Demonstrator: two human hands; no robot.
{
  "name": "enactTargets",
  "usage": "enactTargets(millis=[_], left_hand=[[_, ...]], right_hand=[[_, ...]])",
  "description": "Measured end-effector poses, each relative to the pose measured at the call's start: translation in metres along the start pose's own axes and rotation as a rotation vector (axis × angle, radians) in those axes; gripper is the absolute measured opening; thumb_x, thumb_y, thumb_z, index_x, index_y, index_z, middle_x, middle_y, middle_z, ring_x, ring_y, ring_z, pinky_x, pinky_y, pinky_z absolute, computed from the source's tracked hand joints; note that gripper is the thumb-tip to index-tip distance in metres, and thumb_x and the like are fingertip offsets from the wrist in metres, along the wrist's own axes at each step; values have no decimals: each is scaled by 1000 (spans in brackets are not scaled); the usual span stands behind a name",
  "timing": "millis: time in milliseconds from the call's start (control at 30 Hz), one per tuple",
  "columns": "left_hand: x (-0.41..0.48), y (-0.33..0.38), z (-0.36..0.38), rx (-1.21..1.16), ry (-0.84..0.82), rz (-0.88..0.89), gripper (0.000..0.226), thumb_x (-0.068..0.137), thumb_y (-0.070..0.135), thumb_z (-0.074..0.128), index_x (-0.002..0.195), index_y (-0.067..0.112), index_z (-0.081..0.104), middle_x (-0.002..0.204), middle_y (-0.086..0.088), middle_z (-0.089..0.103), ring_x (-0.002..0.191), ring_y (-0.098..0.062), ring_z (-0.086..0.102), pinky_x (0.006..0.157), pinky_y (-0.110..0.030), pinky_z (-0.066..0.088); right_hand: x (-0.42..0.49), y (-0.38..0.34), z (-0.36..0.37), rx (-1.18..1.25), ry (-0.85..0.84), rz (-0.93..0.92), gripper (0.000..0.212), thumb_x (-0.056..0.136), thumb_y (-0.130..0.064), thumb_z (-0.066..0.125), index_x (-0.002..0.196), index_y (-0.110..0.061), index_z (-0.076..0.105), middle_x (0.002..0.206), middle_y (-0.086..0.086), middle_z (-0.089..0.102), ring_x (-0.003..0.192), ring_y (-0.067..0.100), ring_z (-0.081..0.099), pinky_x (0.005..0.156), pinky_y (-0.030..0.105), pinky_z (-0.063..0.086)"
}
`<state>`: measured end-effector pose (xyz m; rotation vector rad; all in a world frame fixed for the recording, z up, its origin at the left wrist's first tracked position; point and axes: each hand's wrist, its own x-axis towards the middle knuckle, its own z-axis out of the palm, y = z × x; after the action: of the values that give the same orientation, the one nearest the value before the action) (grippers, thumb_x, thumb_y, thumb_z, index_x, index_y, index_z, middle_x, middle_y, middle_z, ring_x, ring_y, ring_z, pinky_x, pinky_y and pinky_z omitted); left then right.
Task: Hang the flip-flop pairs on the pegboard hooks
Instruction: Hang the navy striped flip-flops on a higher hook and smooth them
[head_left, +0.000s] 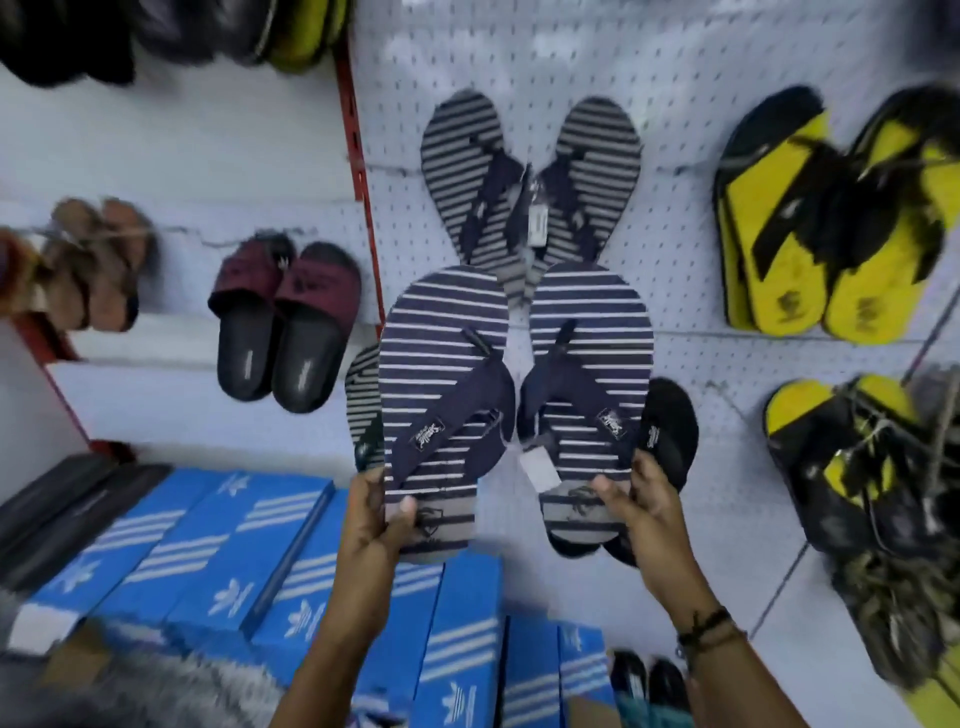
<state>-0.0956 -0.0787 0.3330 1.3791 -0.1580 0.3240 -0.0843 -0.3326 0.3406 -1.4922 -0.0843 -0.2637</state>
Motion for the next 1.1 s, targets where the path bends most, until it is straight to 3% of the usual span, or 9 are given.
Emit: enactTargets(millis=[100, 167, 233, 333, 433, 533, 733, 933, 1100], left_hand=[[33, 42, 25, -40, 22, 84, 26, 92, 1, 46, 105, 22, 53, 97, 12, 69, 88, -9, 63, 75, -26, 56], [57, 65, 36, -53, 28, 118, 22, 92, 6, 49, 107, 20, 54, 104, 6, 67, 96, -16, 61, 85, -38, 53], [84, 85, 46, -54, 35, 138, 23, 93, 11, 49, 115, 15, 49, 116, -7, 60, 102, -27, 57, 92, -49, 47], [124, 115, 61, -54, 43, 182, 14, 94, 13, 48, 100, 26, 51, 101, -2, 59, 88, -20, 57, 81, -41, 48], [163, 141, 82, -133, -1, 178, 14, 93, 12, 49, 96, 26, 49, 107, -3, 57, 94, -20, 56, 92, -44, 47], [198, 152, 97, -201, -15, 109, 10, 94, 11, 47, 96, 21, 48, 104, -6, 58, 92, -22, 57, 91, -43, 49], [257, 129, 109, -236, 30, 7, 18, 94, 14, 46, 112, 16, 45, 88, -2, 60, 84, -21, 59, 83, -45, 53], [281, 77, 115, -224, 62, -52, 22, 94, 21, 47, 115, 23, 42, 126, -12, 55, 102, -24, 55, 104, -56, 42], [285, 37, 119, -237, 27, -19, 13, 97, 20, 42, 106, 29, 42, 111, -1, 50, 99, -18, 50, 99, -44, 43]], right_hand=[[32, -41, -6, 47, 68, -71, 32, 88, -15, 60, 119, -19, 58, 121, 9, 67, 111, 26, 64, 94, 42, 52], [53, -64, -7, 60, 108, -124, 42, 87, -22, 63, 127, -20, 53, 129, 10, 62, 117, 26, 60, 101, 47, 47], [77, -84, -6, 99, 161, -158, 57, 86, -25, 64, 138, -20, 41, 132, 8, 59, 119, 21, 57, 103, 45, 45], [112, -117, 4, 155, 201, -207, 59, 89, -18, 59, 142, -13, 33, 117, 0, 59, 105, 10, 59, 93, 27, 45], [153, -142, 11, 194, 221, -203, 63, 88, -21, 62, 143, -15, 33, 143, 3, 45, 132, 17, 43, 107, 31, 33], [187, -155, 17, 226, 219, -167, 66, 87, -22, 63, 144, -13, 30, 148, 8, 41, 134, 19, 42, 113, 34, 28], [231, -143, 32, 223, 274, -112, 64, 87, -20, 63, 143, -12, 32, 141, 10, 48, 127, 22, 48, 111, 36, 35], [247, -109, 48, 242, 322, -63, 62, 90, -21, 59, 144, -13, 30, 154, 12, 30, 134, 20, 38, 97, 27, 30], [251, -73, 54, 244, 328, -58, 65, 89, -22, 59, 145, -14, 26, 157, 12, 24, 142, 22, 31, 111, 33, 25]])
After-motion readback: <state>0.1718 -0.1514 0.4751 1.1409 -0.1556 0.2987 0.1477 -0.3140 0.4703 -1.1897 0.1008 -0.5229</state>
